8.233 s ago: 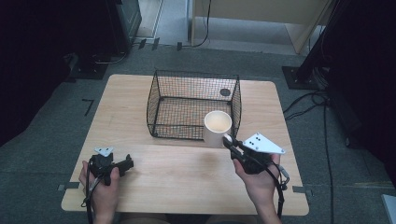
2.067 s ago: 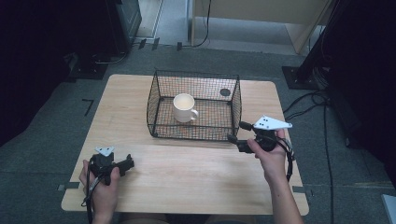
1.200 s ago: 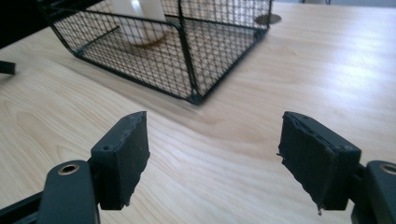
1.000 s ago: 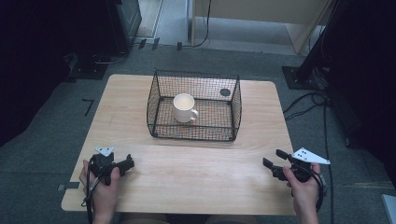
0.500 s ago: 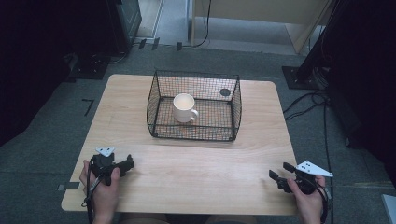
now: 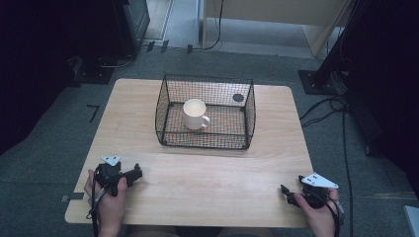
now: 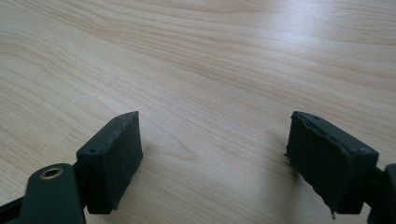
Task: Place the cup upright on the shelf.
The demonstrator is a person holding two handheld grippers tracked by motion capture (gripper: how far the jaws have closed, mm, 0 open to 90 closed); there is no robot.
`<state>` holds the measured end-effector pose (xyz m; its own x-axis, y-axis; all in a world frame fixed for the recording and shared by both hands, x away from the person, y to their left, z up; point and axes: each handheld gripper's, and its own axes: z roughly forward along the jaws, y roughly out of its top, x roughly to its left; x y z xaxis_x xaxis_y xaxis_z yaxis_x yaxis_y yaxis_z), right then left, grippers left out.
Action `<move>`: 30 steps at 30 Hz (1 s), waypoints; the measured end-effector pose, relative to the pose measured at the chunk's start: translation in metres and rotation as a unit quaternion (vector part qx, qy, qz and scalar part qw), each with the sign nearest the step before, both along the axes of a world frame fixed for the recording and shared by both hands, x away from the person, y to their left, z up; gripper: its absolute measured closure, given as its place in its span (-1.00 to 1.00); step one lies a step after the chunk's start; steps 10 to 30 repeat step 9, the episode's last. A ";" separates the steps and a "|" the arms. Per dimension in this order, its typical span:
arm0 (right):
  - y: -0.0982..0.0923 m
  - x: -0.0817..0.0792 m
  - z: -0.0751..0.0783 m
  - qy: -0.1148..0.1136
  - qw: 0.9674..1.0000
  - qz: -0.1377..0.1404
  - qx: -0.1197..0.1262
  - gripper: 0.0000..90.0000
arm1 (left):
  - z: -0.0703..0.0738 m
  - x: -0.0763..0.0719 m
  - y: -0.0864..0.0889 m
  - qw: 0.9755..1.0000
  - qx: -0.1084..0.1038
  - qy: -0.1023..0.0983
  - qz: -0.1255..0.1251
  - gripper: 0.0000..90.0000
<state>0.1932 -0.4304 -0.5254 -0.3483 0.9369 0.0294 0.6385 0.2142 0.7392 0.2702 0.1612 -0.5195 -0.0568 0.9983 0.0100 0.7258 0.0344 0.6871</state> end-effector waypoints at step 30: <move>0.002 0.006 0.000 0.005 0.999 -0.039 -0.003 -0.74 | 0.000 0.000 0.000 1.000 0.000 0.000 0.000 -1.00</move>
